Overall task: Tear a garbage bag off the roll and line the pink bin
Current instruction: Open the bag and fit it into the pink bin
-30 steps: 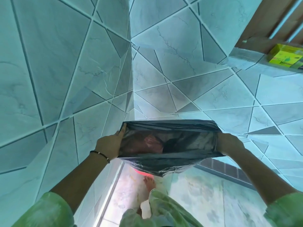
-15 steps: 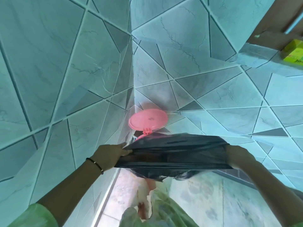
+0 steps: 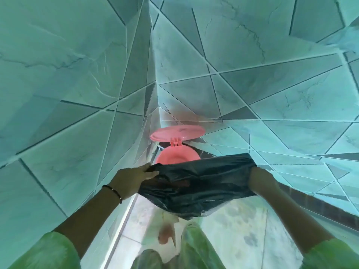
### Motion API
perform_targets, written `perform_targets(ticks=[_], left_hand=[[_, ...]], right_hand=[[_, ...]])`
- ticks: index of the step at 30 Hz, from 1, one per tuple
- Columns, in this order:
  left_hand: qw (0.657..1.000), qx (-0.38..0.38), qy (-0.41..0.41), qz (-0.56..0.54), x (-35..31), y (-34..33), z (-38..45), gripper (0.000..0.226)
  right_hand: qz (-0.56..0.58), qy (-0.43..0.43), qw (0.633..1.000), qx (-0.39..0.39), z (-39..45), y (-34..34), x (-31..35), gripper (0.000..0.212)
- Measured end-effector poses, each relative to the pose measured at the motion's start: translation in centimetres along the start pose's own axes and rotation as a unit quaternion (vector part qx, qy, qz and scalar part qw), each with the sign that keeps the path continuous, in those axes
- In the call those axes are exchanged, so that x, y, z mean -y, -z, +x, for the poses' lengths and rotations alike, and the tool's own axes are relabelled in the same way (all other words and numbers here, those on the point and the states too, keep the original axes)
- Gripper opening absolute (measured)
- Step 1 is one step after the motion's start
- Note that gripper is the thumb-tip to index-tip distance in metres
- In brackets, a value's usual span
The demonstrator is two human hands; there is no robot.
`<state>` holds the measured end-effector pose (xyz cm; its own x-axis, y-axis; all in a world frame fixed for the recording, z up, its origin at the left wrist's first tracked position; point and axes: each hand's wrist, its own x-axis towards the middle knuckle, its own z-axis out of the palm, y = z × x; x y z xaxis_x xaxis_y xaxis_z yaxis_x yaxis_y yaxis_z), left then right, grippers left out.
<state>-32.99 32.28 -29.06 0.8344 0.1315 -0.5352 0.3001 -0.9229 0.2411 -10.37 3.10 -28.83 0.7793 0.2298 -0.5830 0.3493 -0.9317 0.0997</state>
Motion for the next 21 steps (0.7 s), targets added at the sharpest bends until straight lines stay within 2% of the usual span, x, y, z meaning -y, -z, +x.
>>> perform_targets(ticks=[2, 4, 6, 9, 10, 13, 15, 18, 21], left_hand=[[0.999, -0.011, 0.032, -0.040, 0.6, -0.5, 1.3, 0.032], [0.994, -0.024, 0.073, -0.076, 1.4, -0.7, 2.7, 0.024], [0.987, -0.034, 0.124, -0.091, 2.1, -1.6, 4.1, 0.028], [0.977, -0.061, 0.179, -0.100, 3.4, -4.0, 5.7, 0.044], [0.975, -0.053, 0.189, -0.101, 3.9, -5.1, 6.4, 0.051], [0.975, -0.036, 0.197, -0.096, 4.6, -8.3, 7.7, 0.071], [0.976, -0.049, 0.193, -0.086, 4.7, -10.7, 8.6, 0.077], [0.977, -0.107, 0.154, -0.098, 5.1, -13.9, 9.9, 0.069], [0.980, -0.119, 0.105, -0.116, 5.2, -16.1, 10.9, 0.052]], right_hand=[[0.018, 0.015, 1.000, -0.017, 1.1, 0.2, 1.6, 0.030], [0.050, 0.026, 0.997, -0.052, 1.9, 0.3, 2.7, 0.032], [0.091, 0.043, 0.990, -0.097, 2.9, -0.1, 3.6, 0.033], [0.138, 0.052, 0.980, -0.134, 4.4, -1.7, 4.1, 0.015], [0.138, 0.053, 0.980, -0.136, 5.3, -2.7, 4.3, 0.016], [0.142, 0.059, 0.978, -0.143, 7.5, -5.6, 4.4, 0.019], [0.148, 0.058, 0.977, -0.141, 9.2, -7.7, 4.4, 0.023], [0.122, 0.085, 0.984, -0.100, 11.3, -10.7, 4.7, 0.012], [0.099, 0.118, 0.987, -0.040, 12.9, -13.3, 5.5, 0.030]])
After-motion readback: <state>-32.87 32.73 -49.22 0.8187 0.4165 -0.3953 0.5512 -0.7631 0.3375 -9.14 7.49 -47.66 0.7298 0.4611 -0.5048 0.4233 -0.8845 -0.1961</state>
